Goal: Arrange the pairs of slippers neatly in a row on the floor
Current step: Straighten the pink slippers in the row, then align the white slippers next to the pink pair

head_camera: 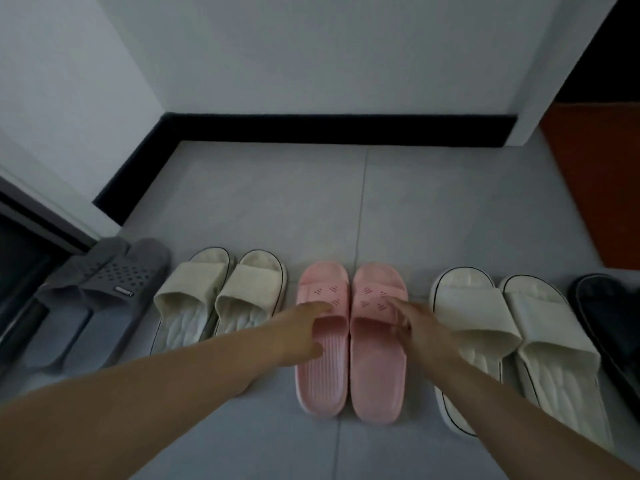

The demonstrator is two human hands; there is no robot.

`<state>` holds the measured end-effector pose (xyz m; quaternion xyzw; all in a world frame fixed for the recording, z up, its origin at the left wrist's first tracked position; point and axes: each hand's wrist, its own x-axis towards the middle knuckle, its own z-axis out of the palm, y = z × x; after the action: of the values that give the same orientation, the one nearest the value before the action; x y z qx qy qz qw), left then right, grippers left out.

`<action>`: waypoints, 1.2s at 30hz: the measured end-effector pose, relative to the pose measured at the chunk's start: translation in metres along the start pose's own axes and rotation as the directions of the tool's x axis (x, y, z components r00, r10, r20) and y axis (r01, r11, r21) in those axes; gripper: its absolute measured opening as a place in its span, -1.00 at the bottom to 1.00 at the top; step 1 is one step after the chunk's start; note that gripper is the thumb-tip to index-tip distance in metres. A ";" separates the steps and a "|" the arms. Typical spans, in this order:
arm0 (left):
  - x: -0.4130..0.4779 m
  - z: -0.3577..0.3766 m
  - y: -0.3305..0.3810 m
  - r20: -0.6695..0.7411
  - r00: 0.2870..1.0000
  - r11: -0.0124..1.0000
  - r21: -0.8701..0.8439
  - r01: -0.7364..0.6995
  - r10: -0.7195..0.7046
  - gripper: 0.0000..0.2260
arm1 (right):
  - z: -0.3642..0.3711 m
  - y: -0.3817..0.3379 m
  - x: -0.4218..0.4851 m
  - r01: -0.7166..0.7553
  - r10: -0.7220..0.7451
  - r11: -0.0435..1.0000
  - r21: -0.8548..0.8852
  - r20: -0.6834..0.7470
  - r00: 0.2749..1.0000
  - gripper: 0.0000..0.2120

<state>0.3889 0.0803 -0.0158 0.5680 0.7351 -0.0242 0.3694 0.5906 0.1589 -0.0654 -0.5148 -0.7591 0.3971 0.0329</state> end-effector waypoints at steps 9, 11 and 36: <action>-0.002 -0.017 -0.020 -0.057 0.993 0.994 -0.040 -0.102 0.100 -0.34 | 0.021 -0.021 -0.005 -0.098 0.103 0.995 0.036 -0.161 0.982 -0.52; -0.008 -0.016 -0.028 -0.032 0.990 0.989 -0.058 -0.137 0.135 -0.33 | 0.028 -0.027 -0.008 -0.148 0.135 0.988 -0.034 -0.256 0.957 -0.47; -0.054 -0.066 -0.228 -0.234 0.915 0.925 -0.275 0.262 -0.329 -0.44 | 0.146 -0.189 0.048 0.202 -0.193 0.973 -0.114 0.083 0.978 -0.53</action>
<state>0.1649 -0.0146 -0.0251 0.3989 0.8546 0.0876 0.3207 0.3585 0.0859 -0.0622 -0.4233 -0.8301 0.3628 0.0138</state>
